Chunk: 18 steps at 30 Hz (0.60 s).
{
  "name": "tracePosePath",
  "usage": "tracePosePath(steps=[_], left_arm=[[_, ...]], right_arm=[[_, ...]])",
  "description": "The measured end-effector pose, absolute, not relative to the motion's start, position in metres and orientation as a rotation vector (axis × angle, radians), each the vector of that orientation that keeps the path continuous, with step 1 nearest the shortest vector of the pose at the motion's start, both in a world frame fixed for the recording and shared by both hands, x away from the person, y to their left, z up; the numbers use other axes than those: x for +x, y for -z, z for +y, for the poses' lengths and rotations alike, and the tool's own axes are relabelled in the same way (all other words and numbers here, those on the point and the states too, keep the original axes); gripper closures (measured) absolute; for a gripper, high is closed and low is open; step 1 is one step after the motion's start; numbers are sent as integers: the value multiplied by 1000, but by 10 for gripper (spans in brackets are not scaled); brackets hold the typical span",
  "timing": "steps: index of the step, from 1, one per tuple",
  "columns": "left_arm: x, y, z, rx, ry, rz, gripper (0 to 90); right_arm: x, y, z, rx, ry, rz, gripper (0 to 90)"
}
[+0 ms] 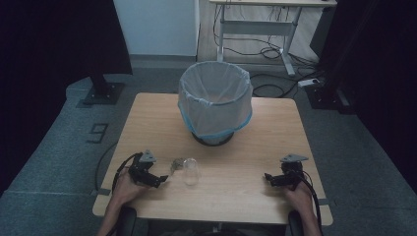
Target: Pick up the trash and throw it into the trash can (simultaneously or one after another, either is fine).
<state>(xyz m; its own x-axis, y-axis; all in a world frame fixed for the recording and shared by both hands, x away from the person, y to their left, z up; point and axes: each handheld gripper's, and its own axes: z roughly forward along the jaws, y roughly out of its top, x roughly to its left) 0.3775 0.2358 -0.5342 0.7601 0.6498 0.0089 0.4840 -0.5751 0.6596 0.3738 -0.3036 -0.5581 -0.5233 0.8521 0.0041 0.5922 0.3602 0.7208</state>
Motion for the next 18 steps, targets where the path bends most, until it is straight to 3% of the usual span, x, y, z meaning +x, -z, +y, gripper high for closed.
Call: tracePosePath(steps=[13,18], left_arm=[[375,530,213,2273,-270,760,2],[378,527,209,2250,-250,752,103]], right_arm=[[374,558,-303,1266,-962,2255,0],[374,558,-303,1266,-962,2255,0]])
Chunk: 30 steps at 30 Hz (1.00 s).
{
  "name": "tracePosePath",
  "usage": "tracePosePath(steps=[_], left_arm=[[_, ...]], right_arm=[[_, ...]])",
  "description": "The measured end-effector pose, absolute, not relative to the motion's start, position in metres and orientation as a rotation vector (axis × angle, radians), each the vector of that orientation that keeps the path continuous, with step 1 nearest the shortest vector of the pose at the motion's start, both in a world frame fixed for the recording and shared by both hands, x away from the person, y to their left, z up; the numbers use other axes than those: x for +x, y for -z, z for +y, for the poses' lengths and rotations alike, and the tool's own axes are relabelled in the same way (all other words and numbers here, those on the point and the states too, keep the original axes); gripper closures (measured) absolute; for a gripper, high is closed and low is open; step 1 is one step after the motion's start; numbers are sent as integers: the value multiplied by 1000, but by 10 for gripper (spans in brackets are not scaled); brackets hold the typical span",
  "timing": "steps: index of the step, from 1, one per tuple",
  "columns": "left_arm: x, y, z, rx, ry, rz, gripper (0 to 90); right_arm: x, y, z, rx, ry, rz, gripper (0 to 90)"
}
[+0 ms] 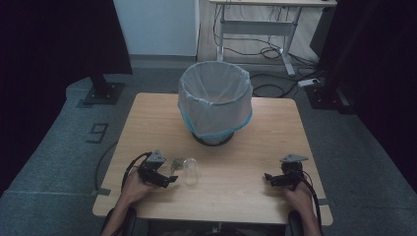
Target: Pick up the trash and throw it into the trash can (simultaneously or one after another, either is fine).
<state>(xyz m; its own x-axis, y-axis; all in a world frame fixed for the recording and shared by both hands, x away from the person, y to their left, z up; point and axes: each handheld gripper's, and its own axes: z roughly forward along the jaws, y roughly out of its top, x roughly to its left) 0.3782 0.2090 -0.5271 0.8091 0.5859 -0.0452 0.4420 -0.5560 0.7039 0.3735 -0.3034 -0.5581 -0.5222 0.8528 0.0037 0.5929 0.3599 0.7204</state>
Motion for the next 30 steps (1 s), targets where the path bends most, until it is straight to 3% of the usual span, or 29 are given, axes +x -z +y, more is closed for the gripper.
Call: tracePosePath(steps=[22,30], left_arm=[[390,526,205,2264,-338,810,550],[392,524,209,2236,-312,847,785]], right_arm=[[374,558,-303,1265,-961,2256,0],[374,558,-303,1265,-962,2256,0]])
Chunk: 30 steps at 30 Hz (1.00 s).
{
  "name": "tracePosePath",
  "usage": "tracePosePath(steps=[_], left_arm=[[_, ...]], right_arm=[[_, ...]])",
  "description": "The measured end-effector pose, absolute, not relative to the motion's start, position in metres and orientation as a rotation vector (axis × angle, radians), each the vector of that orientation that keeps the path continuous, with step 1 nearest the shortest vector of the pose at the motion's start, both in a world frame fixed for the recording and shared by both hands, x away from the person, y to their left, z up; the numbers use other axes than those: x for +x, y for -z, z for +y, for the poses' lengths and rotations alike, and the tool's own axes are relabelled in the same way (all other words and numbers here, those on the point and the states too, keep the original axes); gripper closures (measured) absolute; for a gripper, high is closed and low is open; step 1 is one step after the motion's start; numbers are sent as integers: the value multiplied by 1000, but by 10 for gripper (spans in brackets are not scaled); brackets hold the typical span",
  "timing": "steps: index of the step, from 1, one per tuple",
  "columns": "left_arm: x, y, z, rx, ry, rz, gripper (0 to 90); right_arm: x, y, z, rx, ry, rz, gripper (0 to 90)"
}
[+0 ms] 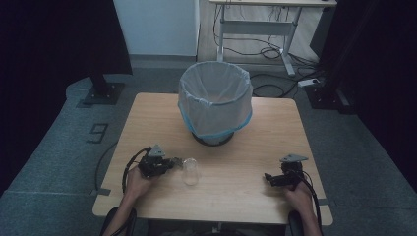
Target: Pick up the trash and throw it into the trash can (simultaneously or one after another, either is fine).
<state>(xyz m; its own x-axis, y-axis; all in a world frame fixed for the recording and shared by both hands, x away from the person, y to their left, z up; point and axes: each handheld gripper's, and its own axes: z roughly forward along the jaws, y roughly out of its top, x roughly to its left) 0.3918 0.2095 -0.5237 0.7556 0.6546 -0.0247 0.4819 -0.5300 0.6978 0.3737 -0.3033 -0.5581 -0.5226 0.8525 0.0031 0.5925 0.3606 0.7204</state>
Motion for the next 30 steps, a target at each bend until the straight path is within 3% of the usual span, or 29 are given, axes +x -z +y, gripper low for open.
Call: tracePosePath(steps=[30], left_arm=[[398,487,219,2169,-280,866,821]], right_arm=[[374,558,-303,1265,-961,2255,0]])
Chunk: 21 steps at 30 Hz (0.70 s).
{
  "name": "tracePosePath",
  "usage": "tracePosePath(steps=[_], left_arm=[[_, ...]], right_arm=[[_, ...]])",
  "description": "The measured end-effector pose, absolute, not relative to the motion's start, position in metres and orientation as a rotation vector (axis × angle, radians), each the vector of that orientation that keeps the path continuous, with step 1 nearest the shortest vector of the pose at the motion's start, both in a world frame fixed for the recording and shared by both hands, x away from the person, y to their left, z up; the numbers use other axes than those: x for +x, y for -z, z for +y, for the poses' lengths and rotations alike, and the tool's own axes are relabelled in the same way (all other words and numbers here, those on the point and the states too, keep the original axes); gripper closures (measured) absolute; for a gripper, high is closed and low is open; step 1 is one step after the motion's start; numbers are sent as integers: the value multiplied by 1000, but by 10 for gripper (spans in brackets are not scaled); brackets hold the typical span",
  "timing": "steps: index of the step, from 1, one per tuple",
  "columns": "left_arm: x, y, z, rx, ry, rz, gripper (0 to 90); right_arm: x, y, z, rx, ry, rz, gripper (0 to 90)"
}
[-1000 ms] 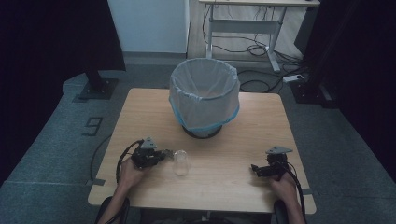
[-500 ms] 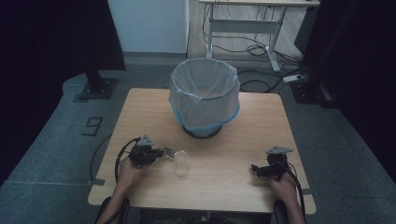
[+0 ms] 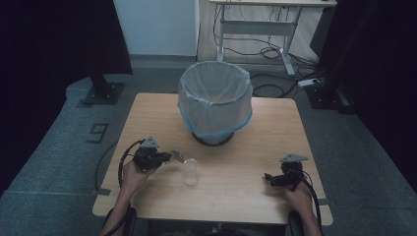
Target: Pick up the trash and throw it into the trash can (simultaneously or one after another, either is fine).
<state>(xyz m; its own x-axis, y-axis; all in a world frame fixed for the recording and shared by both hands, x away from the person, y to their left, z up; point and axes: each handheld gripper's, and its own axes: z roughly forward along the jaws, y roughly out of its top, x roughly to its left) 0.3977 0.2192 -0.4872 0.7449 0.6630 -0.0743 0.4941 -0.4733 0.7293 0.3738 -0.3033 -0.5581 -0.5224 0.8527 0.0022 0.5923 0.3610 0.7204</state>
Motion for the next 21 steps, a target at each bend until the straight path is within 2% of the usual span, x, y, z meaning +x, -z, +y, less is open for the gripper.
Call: tracePosePath(steps=[21], left_arm=[[412,440,216,2164,-246,847,821]], right_arm=[[374,558,-303,1266,-960,2256,0]])
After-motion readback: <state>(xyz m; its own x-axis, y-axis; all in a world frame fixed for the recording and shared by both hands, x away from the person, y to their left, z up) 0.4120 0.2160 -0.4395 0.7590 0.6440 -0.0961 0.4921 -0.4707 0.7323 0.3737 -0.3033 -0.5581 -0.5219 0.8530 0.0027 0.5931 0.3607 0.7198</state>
